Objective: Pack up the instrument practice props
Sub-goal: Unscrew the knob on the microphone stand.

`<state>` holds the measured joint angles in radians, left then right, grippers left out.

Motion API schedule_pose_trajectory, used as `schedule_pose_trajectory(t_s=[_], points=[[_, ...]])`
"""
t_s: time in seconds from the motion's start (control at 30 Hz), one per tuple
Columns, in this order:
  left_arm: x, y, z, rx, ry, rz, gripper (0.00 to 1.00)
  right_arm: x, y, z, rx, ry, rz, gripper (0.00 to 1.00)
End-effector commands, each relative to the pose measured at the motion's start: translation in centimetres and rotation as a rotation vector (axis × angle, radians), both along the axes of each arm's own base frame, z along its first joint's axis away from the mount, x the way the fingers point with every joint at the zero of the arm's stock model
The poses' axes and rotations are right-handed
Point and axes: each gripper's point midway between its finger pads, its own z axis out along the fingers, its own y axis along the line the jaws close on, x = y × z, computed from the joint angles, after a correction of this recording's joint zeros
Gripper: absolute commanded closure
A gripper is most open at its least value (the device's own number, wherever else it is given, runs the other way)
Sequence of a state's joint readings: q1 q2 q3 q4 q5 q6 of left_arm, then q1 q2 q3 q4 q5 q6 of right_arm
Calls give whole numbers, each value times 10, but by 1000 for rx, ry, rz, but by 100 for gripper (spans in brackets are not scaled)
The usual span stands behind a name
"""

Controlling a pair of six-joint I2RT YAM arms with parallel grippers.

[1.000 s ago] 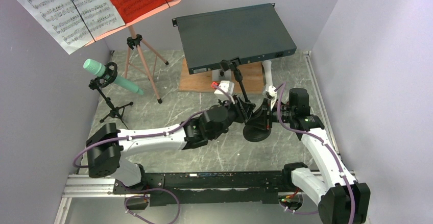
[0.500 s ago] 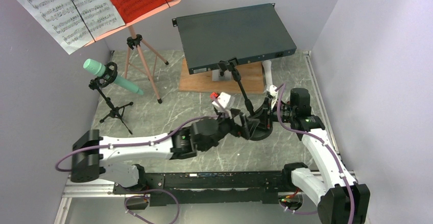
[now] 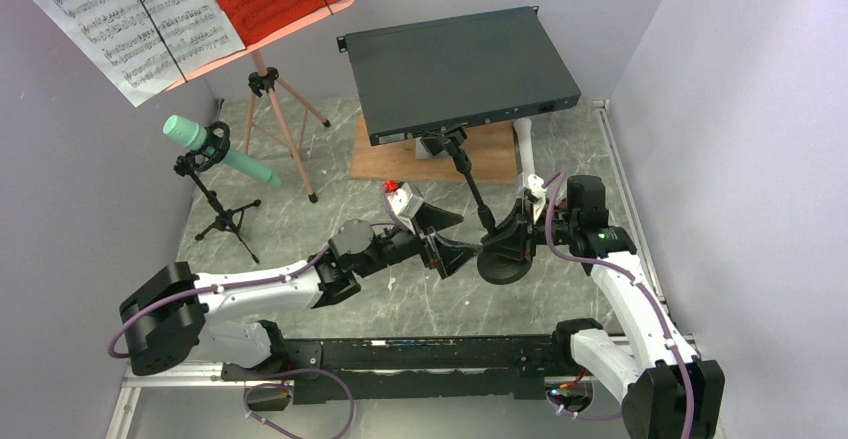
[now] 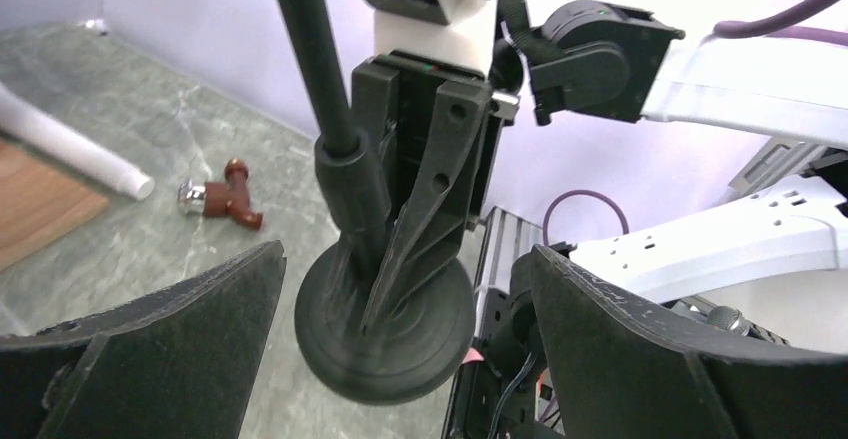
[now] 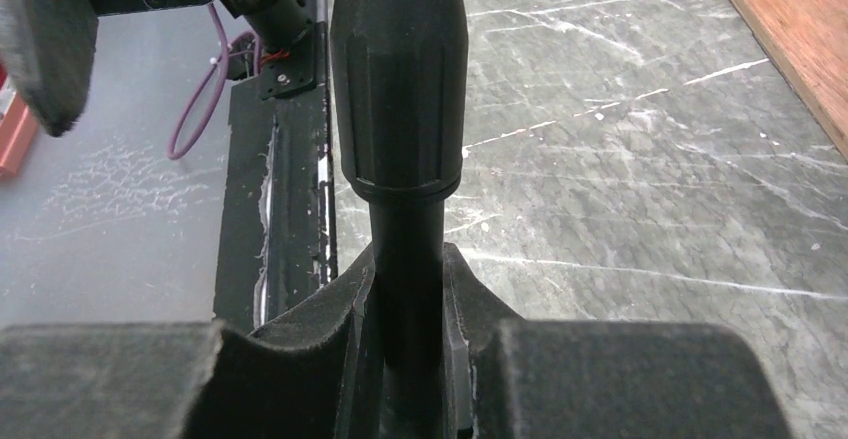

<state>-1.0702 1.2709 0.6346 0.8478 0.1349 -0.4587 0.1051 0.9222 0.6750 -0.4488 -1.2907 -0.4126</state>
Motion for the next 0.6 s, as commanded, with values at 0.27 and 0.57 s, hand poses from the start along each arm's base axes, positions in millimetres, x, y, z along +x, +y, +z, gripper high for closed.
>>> schedule_pose_trajectory(t_s=[0.27, 0.57], points=[[8, -24, 42, -195, -145, -21, 21, -8, 4, 18, 65, -73, 80, 100], [20, -26, 47, -256, -118, 17, 45, -7, 4, 18, 62, -74, 77, 100]])
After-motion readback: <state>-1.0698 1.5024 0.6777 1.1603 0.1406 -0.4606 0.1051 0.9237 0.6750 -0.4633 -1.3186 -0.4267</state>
